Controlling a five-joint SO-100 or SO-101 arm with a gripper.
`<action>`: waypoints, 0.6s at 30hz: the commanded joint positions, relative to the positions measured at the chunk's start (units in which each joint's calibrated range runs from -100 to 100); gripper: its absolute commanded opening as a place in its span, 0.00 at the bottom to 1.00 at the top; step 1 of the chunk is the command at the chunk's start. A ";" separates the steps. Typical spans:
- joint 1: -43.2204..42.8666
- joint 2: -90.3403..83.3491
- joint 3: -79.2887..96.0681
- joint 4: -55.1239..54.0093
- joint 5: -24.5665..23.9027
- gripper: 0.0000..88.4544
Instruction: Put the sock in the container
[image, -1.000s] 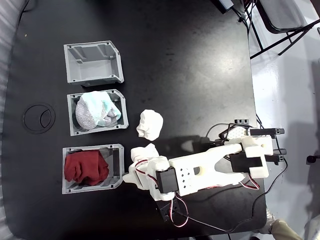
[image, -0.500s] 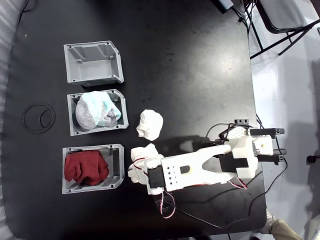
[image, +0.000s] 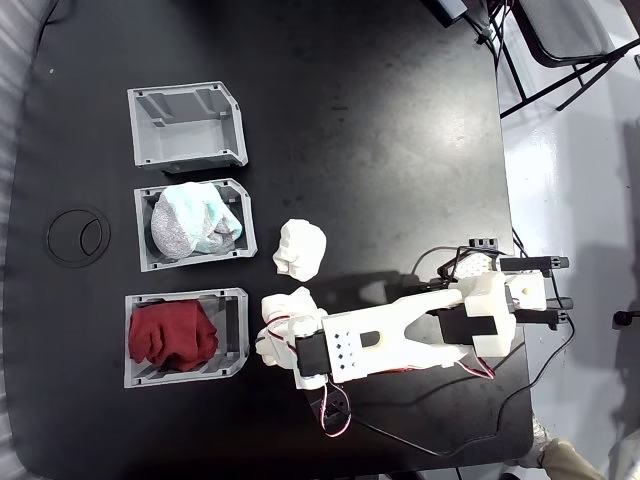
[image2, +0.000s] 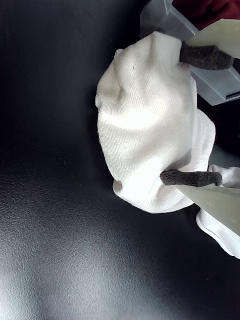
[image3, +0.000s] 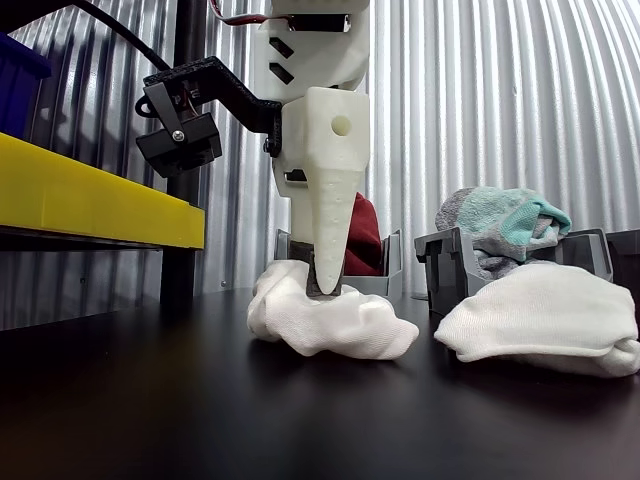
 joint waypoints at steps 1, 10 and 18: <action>-0.14 -0.37 -2.19 0.17 0.30 0.38; -0.06 -0.53 -2.19 1.37 0.30 0.13; 0.34 -0.87 -2.19 1.37 0.13 0.01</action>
